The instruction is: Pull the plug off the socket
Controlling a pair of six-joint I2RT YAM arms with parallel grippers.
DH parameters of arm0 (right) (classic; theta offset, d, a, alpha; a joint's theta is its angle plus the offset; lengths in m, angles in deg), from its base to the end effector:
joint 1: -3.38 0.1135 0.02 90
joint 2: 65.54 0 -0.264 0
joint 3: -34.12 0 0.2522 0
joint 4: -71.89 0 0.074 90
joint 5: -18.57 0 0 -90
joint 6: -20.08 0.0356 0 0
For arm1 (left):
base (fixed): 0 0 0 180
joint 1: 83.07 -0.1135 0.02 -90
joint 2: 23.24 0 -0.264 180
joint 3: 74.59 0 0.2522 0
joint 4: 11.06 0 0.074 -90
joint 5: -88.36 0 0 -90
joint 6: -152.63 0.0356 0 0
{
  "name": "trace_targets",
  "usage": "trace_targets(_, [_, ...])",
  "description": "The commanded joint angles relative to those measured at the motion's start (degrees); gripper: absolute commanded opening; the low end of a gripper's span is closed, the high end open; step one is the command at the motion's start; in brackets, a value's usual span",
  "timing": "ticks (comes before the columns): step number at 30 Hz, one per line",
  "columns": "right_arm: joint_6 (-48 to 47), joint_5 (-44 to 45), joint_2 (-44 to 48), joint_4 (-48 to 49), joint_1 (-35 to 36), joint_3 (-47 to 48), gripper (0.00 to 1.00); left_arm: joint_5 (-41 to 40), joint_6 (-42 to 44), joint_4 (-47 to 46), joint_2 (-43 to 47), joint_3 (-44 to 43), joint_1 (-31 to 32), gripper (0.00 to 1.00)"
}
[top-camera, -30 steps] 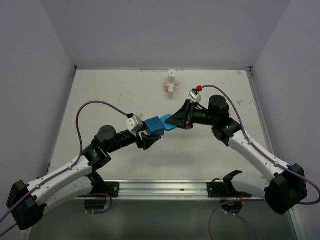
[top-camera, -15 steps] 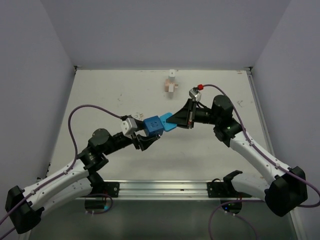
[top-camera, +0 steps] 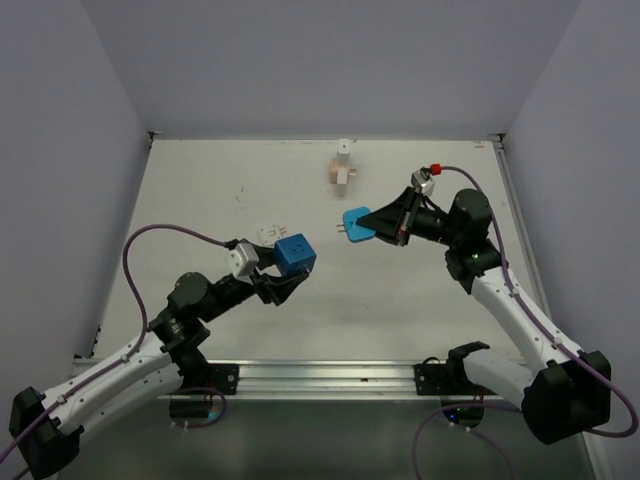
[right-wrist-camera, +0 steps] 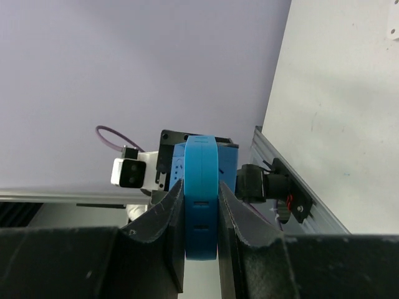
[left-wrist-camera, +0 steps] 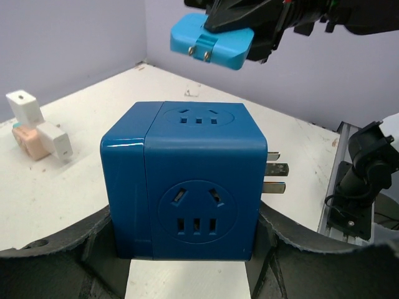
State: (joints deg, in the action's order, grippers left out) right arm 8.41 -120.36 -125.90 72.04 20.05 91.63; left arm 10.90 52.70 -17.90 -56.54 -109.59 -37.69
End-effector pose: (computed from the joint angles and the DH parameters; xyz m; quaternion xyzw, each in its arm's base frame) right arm 0.2209 0.0942 0.3258 0.0921 0.7120 0.6657 0.2035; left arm 0.1062 -0.1186 0.2821 0.2763 0.5926 -0.4127 0.6341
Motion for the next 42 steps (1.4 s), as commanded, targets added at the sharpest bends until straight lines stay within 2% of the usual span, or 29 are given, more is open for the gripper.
trace_targets(1, [-4.63, 1.02, 0.59, -1.15, -0.23, 0.89, 0.0, -4.7, -2.36, -5.33, -0.27, 1.28, -0.21, 0.0])
trace_targets(4, [-17.18, 6.98, -0.63, -13.36, -0.32, 3.18, 0.0, -9.53, -3.59, -2.88, -1.67, 1.11, -0.12, 0.0])
trace_targets(8, [-26.11, 14.73, -3.79, -17.69, -0.32, 2.4, 0.0, -15.41, -6.05, 0.11, -3.35, 0.93, -0.21, 0.0])
trace_targets(10, [-28.83, 16.76, -7.9, -16.9, -0.14, 1.52, 0.0, -18.59, -7.37, 2.04, -4.4, 0.93, -0.12, 0.0])
trace_targets(15, [-29.37, 18.6, -16.71, -4.8, 0.64, -2.35, 0.0, -25.96, -10.89, 6.26, -5.9, 0.84, -0.21, 0.0])
trace_targets(23, [-33.76, 20.71, -32.88, 0.15, 6.44, 4.14, 0.0, -36.69, -16.25, 15.93, -9.5, -1.35, -1.0, 0.0])
trace_targets(26, [-33.41, 21.41, -39.99, 2.87, 9.51, 6.87, 0.0, -35.57, -16.78, 17.69, -11.26, -2.14, -2.92, 0.0])
trace_targets(30, [-34.47, 23.61, -44.83, 3.58, 11.63, 10.82, 0.01, -33.37, -19.5, 19.45, -14.41, -2.49, -7.32, 0.0])
trace_targets(37, [-37.1, 27.39, -48.62, 4.29, 12.16, 12.85, 0.16, -26.08, -21.62, 20.51, -21.54, -5.22, -18.48, 0.0])
trace_targets(39, [-37.98, 28.18, -49.06, 3.49, 12.16, 13.29, 0.28, -25.02, -21.62, 20.51, -24.44, -6.36, -21.03, 0.0])
trace_targets(40, [-38.33, 28.62, -48.98, 2.71, 12.16, 13.29, 0.4, -24.49, -21.53, 20.43, -26.62, -7.23, -22.43, 0.0])
trace_targets(42, [-39.03, 30.02, -48.28, 2.26, 12.16, 12.51, 0.5, -23.88, -21.62, 20.43, -28.83, -8.2, -23.85, 0.0])
